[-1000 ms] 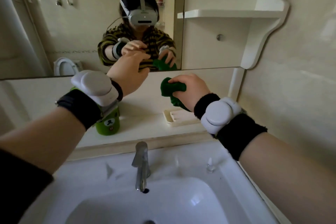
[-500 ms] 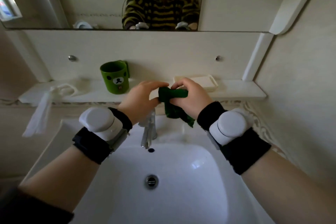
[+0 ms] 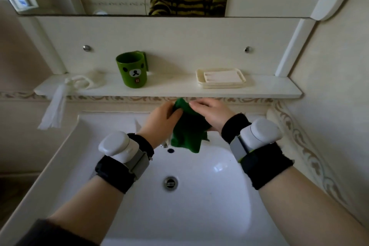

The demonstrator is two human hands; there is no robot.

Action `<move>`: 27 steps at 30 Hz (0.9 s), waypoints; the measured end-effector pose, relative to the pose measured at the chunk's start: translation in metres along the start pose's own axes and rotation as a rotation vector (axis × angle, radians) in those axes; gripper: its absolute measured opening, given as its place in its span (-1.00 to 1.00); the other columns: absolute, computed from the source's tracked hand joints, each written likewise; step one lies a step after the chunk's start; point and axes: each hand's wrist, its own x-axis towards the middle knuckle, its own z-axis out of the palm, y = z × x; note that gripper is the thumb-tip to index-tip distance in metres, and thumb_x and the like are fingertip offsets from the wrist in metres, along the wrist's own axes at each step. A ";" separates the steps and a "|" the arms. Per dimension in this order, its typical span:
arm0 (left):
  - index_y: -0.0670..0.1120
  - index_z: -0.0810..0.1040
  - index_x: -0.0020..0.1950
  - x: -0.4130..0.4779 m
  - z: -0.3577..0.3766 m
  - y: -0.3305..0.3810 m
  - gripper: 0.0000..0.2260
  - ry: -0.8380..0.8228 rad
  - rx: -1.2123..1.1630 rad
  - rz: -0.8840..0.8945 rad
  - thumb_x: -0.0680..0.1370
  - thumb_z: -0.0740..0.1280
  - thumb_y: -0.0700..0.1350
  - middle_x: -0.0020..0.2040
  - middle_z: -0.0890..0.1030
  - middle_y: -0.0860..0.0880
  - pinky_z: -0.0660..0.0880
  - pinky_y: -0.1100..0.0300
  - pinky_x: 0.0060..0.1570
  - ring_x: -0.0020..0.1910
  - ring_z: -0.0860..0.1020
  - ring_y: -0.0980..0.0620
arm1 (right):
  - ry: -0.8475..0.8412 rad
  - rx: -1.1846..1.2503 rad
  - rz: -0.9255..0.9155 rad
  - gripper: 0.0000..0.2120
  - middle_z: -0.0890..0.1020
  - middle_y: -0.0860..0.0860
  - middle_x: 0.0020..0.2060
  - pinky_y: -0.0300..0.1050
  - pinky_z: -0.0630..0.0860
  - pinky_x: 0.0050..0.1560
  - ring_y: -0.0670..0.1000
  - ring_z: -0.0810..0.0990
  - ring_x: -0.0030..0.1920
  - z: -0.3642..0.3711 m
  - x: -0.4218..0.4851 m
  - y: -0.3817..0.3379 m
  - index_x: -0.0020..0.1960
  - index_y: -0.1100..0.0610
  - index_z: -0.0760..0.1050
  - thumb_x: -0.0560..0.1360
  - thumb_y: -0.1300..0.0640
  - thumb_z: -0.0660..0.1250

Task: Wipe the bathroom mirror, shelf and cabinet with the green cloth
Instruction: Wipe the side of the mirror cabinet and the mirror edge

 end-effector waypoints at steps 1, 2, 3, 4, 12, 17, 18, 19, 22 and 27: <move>-0.02 0.42 -0.17 -0.001 0.003 -0.001 -0.83 0.011 -0.016 -0.024 0.60 0.18 -0.04 -0.28 0.49 0.06 0.32 0.35 -0.37 -0.31 0.46 0.15 | -0.002 -0.003 0.001 -0.86 0.61 -0.03 -0.09 -0.01 0.59 -0.01 -0.02 0.60 -0.06 0.001 -0.001 0.002 -0.05 -0.06 0.52 0.48 -0.11 0.31; -0.02 0.41 -0.21 -0.002 0.005 -0.002 -0.79 0.026 -0.033 -0.051 0.60 0.17 -0.02 -0.31 0.48 0.04 0.31 0.33 -0.40 -0.35 0.44 0.13 | -0.011 -0.003 0.013 -0.76 0.60 -0.02 -0.06 0.00 0.60 -0.02 -0.01 0.60 -0.04 0.001 -0.002 0.004 0.02 -0.03 0.52 0.45 -0.14 0.33; -0.02 0.40 -0.23 -0.003 0.008 -0.003 -0.77 0.041 -0.048 -0.080 0.60 0.17 0.00 -0.34 0.46 0.03 0.30 0.31 -0.42 -0.37 0.43 0.10 | -0.025 -0.010 0.029 -0.65 0.59 -0.01 -0.02 -0.02 0.60 -0.04 -0.01 0.60 -0.03 0.002 -0.002 0.006 0.12 0.00 0.49 0.42 -0.14 0.36; -0.04 0.40 -0.24 -0.004 0.010 -0.003 -0.75 0.051 -0.065 -0.110 0.61 0.17 0.02 -0.35 0.45 0.02 0.30 0.29 -0.43 -0.38 0.42 0.08 | -0.042 -0.028 0.044 -0.57 0.58 0.01 0.03 -0.04 0.60 -0.05 0.00 0.59 -0.01 0.002 -0.002 0.008 0.20 0.03 0.45 0.40 -0.10 0.40; -0.07 0.49 -0.14 -0.010 0.020 -0.002 -0.73 0.112 -0.461 -0.330 0.62 0.13 0.05 -0.26 0.51 -0.01 0.38 0.24 -0.31 -0.28 0.48 0.08 | 0.043 -0.099 0.075 -0.69 0.56 -0.12 -0.18 -0.43 0.40 -0.45 -0.17 0.53 -0.25 0.001 0.001 0.025 0.16 0.07 0.47 0.47 -0.02 0.35; -0.08 0.52 0.01 -0.012 0.020 -0.001 -0.73 0.066 -0.830 -0.499 0.59 0.18 0.09 0.03 0.60 -0.10 0.52 0.00 0.10 0.03 0.58 -0.06 | 0.026 -0.117 0.161 -0.60 0.58 -0.11 -0.16 -0.22 0.43 -0.14 -0.13 0.53 -0.15 0.004 0.000 0.037 -0.12 -0.07 0.48 0.43 -0.37 0.12; -0.10 0.51 0.06 -0.013 0.019 -0.002 -0.72 0.037 -0.862 -0.505 0.58 0.22 0.10 0.05 0.60 -0.10 0.52 -0.02 0.11 0.05 0.58 -0.07 | 0.016 -0.085 0.162 -0.61 0.61 -0.09 -0.15 -0.18 0.46 -0.09 -0.10 0.56 -0.12 0.006 0.001 0.040 -0.15 -0.08 0.49 0.42 -0.37 0.13; -0.12 0.50 0.12 -0.013 0.019 -0.002 -0.71 0.011 -0.874 -0.495 0.56 0.27 0.08 0.06 0.61 -0.11 0.53 -0.01 0.08 0.04 0.59 -0.07 | 0.001 -0.019 0.151 -0.63 0.64 -0.07 -0.13 -0.14 0.51 -0.04 -0.06 0.60 -0.10 0.007 0.001 0.042 -0.14 -0.07 0.52 0.41 -0.35 0.18; -0.18 0.42 0.29 -0.013 0.018 -0.002 -0.62 -0.034 -0.893 -0.457 0.50 0.38 -0.17 0.10 0.60 -0.13 0.58 0.05 -0.03 0.02 0.61 -0.08 | -0.026 0.212 0.122 -0.74 0.68 0.05 -0.06 0.02 0.53 0.13 0.05 0.64 -0.01 0.010 0.002 0.046 -0.04 0.06 0.59 0.39 -0.10 0.40; -0.13 0.45 0.27 -0.013 0.012 -0.007 -0.66 -0.095 -0.964 -0.416 0.52 0.25 -0.37 0.10 0.61 -0.10 0.60 0.14 -0.20 -0.01 0.62 -0.03 | -0.035 0.364 0.156 -0.65 0.64 0.17 0.01 0.07 0.53 0.11 0.15 0.62 0.03 0.005 0.002 0.043 0.13 0.22 0.52 0.36 0.37 0.42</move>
